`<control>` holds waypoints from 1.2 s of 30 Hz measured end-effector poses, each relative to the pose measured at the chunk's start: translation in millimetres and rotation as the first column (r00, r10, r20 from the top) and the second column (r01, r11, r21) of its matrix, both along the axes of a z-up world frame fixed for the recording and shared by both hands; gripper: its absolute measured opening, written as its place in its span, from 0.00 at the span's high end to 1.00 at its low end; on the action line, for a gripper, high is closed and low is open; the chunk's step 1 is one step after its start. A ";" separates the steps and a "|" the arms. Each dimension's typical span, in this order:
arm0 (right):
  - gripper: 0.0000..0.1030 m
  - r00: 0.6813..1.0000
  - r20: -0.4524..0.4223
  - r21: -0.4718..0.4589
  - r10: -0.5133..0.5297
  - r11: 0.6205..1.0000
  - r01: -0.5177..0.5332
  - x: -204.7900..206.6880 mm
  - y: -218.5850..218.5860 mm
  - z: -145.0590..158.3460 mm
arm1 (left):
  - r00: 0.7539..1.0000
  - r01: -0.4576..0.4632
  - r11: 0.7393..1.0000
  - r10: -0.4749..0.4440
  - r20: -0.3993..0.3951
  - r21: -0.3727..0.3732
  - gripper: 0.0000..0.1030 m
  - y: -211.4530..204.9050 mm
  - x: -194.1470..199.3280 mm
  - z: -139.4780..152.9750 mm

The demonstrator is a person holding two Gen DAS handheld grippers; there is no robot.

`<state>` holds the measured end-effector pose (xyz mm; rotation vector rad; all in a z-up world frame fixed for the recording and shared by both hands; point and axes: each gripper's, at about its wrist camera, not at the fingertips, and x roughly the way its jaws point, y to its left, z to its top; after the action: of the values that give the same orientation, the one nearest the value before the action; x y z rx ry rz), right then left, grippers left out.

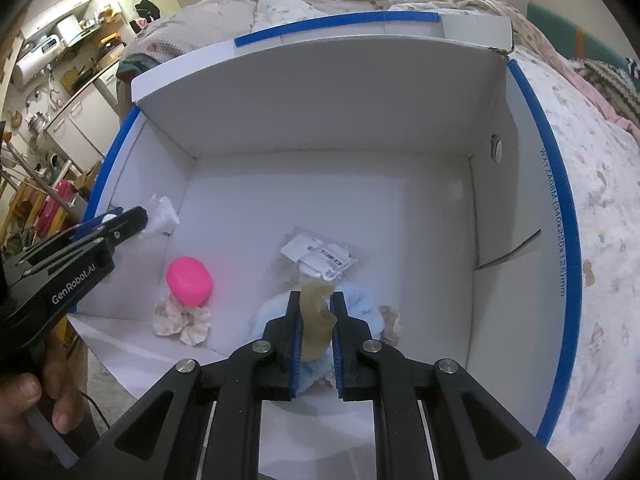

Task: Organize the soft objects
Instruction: 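Carry the white sock and beige piece over the box with both grippers, then open both grippers to drop the sock and beige piece into the box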

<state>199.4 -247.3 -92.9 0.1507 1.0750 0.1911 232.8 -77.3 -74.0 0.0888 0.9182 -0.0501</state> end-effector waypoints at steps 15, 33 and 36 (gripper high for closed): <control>0.31 0.998 0.022 0.064 -0.055 0.996 0.054 -3.5 -15.7 8.7 | 1.000 -0.005 1.000 0.004 0.027 0.029 0.39 -4.0 -7.3 4.4; 0.00 0.974 0.138 0.189 -0.180 0.970 0.152 -24.2 -22.1 39.1 | 0.992 -0.040 0.999 0.036 0.118 0.034 0.39 23.7 -51.9 43.5; 0.00 0.973 0.146 0.183 -0.181 0.971 0.153 -34.4 -21.4 40.6 | 0.993 -0.040 0.999 0.039 0.114 0.008 0.39 31.8 -62.9 47.8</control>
<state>165.0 -268.7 -52.2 0.3732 0.8788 0.1403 169.9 -45.5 -26.2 0.0825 0.8065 -0.0034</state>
